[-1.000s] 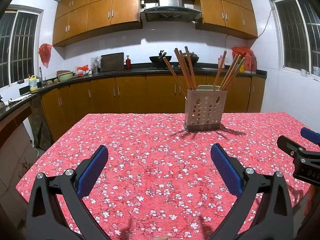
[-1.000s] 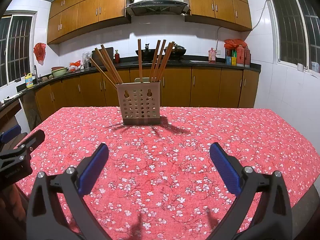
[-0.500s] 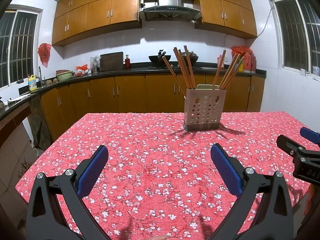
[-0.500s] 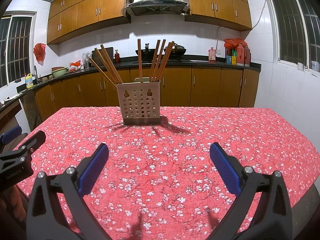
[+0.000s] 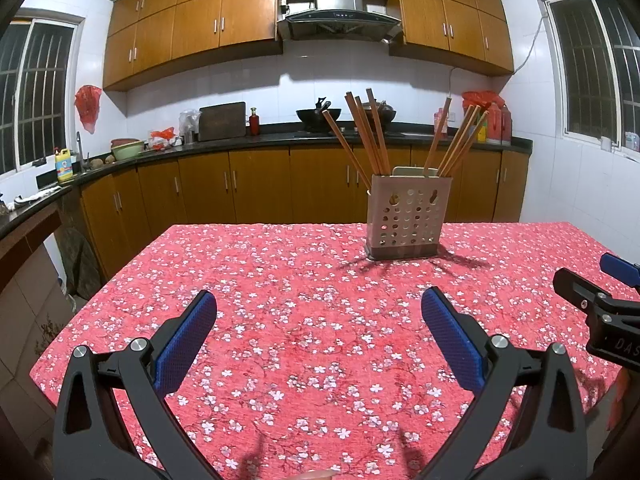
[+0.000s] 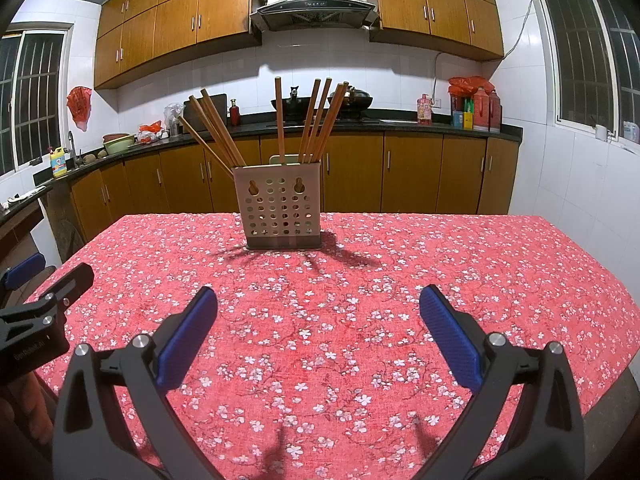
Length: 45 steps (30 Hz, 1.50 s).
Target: Organize utensils
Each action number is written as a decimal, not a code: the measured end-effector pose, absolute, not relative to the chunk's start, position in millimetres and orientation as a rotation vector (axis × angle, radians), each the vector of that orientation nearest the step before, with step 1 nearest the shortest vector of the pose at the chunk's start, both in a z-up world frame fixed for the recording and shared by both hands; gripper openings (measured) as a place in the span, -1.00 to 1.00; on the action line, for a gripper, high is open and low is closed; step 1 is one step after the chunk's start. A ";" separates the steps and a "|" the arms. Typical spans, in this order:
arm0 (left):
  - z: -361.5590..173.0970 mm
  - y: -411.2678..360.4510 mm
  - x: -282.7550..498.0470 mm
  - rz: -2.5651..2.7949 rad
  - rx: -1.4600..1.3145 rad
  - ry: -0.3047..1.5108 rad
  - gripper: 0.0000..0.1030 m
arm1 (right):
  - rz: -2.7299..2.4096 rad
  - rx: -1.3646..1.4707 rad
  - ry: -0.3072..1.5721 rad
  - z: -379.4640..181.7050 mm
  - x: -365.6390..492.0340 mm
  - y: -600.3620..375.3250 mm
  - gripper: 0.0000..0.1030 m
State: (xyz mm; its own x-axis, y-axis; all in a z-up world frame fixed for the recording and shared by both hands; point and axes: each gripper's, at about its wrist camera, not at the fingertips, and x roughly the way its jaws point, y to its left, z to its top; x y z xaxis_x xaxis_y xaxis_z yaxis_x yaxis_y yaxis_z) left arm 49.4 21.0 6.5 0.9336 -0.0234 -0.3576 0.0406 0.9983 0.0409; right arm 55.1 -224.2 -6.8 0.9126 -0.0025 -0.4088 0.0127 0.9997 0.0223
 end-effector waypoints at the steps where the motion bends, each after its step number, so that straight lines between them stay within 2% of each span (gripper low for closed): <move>1: 6.4 20.8 49.4 -0.032 0.048 0.365 0.97 | -0.008 0.025 0.421 -6.8 55.2 -224.1 0.92; 45: 0.2 24.1 50.6 -0.034 0.042 0.387 0.97 | -0.004 0.027 0.429 -10.1 54.5 -222.6 0.92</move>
